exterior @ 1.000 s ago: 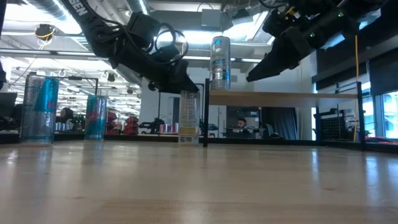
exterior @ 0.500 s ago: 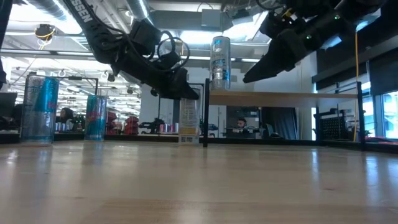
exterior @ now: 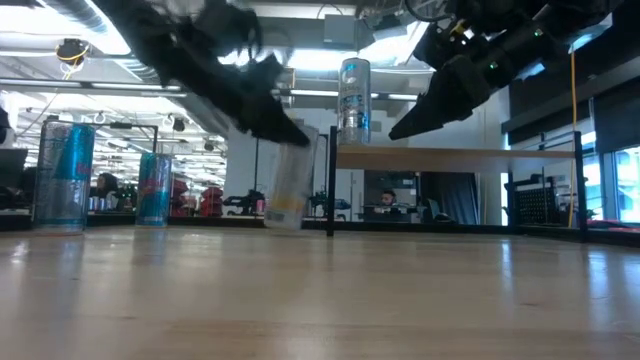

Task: Place canned beverage on shelf
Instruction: Put the top white yellow soda can on the shelf

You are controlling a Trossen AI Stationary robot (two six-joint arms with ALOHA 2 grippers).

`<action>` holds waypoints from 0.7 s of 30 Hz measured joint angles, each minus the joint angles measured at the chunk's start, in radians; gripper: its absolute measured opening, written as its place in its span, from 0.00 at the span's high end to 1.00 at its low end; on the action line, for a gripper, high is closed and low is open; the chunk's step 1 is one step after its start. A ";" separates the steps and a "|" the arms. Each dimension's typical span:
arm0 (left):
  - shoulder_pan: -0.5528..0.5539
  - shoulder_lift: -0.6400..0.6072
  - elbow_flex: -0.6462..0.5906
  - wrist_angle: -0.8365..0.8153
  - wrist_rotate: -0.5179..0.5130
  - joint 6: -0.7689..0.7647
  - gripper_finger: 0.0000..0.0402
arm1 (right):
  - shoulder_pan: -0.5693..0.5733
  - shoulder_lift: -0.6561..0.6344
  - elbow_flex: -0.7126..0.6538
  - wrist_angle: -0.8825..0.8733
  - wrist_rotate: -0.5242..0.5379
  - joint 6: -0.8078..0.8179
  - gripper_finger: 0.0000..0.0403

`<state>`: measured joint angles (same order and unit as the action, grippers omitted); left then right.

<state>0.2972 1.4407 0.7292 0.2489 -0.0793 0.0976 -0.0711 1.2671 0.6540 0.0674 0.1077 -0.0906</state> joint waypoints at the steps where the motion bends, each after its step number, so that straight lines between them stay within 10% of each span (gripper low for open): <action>1: -0.022 -0.023 0.000 -0.022 0.031 0.011 0.51 | 0.000 0.000 0.000 0.004 -0.016 0.000 0.13; 9: -0.202 -0.025 0.000 0.081 0.506 0.157 0.51 | 0.000 0.000 -0.001 0.087 -0.236 -0.025 0.13; 21: -0.278 0.255 0.083 0.257 0.777 0.186 0.51 | 0.000 0.000 -0.001 0.100 -0.347 -0.068 0.13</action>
<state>0.0195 1.6953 0.8123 0.5060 0.6981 0.2835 -0.0711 1.2675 0.6533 0.1677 -0.2394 -0.1591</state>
